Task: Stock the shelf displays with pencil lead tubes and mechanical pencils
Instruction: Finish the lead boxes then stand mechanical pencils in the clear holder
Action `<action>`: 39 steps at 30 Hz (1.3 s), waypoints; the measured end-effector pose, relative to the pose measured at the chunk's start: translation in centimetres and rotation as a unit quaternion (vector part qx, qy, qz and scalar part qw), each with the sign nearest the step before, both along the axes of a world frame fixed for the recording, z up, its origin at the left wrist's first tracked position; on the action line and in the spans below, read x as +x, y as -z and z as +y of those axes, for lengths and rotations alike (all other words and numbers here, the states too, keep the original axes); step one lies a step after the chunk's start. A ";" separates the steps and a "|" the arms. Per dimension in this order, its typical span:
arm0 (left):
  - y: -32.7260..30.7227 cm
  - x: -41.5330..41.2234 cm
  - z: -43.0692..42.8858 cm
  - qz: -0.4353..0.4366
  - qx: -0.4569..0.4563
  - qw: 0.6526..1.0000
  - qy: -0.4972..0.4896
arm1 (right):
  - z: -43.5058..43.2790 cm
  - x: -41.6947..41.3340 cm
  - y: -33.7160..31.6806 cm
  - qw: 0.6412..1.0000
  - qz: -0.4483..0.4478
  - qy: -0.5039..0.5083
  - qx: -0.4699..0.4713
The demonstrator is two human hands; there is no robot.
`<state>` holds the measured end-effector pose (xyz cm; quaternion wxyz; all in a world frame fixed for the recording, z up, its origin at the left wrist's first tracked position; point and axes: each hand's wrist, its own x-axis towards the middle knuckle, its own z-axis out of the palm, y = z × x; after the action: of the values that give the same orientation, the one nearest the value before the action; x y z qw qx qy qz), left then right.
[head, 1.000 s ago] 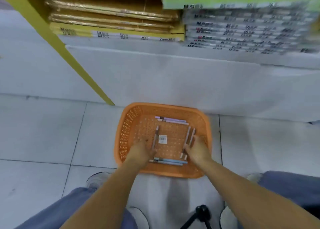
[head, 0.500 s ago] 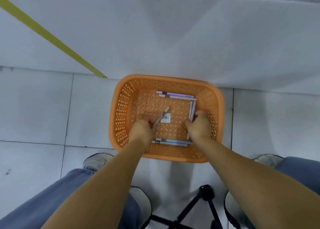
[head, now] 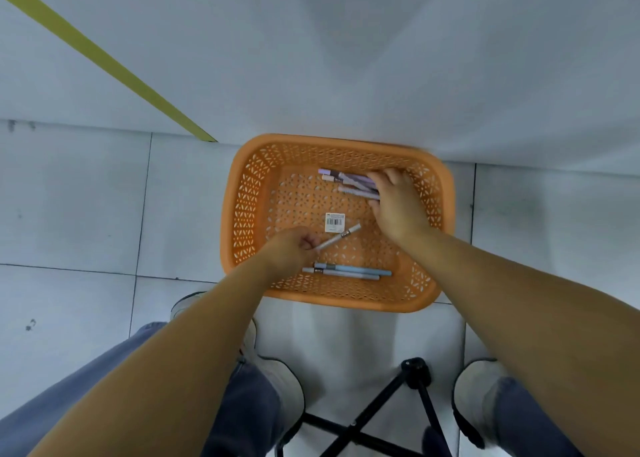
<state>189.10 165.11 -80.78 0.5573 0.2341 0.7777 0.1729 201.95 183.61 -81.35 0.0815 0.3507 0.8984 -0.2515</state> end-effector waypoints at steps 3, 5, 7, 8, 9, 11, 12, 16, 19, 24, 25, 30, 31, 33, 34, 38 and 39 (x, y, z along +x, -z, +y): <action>0.0 0.0 -0.2 0.000 0.003 1.000 -0.003 | 0.1 0.1 0.6 0.999 -0.019 0.013 0.029; 0.1 0.1 -0.2 0.000 0.017 1.000 -0.005 | 0.4 0.0 0.8 0.999 -0.034 0.015 0.022; 0.3 0.3 0.0 -0.004 0.031 1.000 -0.005 | 0.7 -0.1 0.8 0.998 -0.064 0.000 -0.001; 0.2 0.5 0.1 -0.008 0.034 0.999 -0.002 | 1.0 -0.2 0.8 0.997 -0.080 -0.021 -0.006; 0.2 0.7 0.2 -0.012 0.038 0.999 0.004 | 1.2 -0.3 0.7 0.995 -0.091 -0.045 -0.011; 0.1 1.0 0.4 -0.014 0.044 0.999 0.026 | 1.8 -0.5 0.2 0.992 -0.103 -0.068 -0.039; 0.1 1.1 0.5 -0.011 0.046 0.998 0.035 | 2.0 -0.5 -0.3 0.990 -0.108 -0.062 -0.065; 0.0 1.4 0.6 -0.007 0.042 0.998 0.049 | 2.5 0.0 -2.7 0.964 -0.097 0.031 -0.247; 0.1 1.8 0.5 -0.016 0.043 0.995 0.084 | 2.1 1.0 -4.8 0.936 -0.048 0.089 -0.337; 0.1 2.5 0.9 0.030 0.048 0.968 0.243 | 0.8 2.8 -5.7 0.927 -0.023 0.120 -0.354; 0.1 2.7 0.9 0.046 0.050 0.959 0.276 | 0.7 3.0 -5.6 0.928 -0.024 0.124 -0.351; 0.7 3.5 0.9 0.087 0.008 0.936 0.341 | 0.5 3.3 -5.2 0.929 -0.029 0.129 -0.346; 0.7 3.6 1.0 0.088 -0.004 0.934 0.346 | 0.5 3.3 -5.1 0.930 -0.030 0.129 -0.342; 0.7 3.6 1.1 0.085 -0.018 0.929 0.359 | 0.5 3.2 -5.0 0.931 -0.031 0.132 -0.338; 0.7 3.6 1.1 0.084 -0.019 0.926 0.368 | 0.5 3.2 -4.9 0.931 -0.031 0.134 -0.338; 0.7 3.6 0.9 0.114 -0.009 0.904 0.411 | 0.5 3.0 -5.0 0.925 -0.029 0.136 -0.352; 0.7 3.6 0.7 0.118 -0.005 0.904 0.412 | 0.6 3.0 -5.2 0.923 -0.024 0.140 -0.358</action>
<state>192.67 165.82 -81.52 0.4843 0.5493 0.6728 -0.1050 204.93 184.17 -76.11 0.1872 0.4266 0.6877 -0.5569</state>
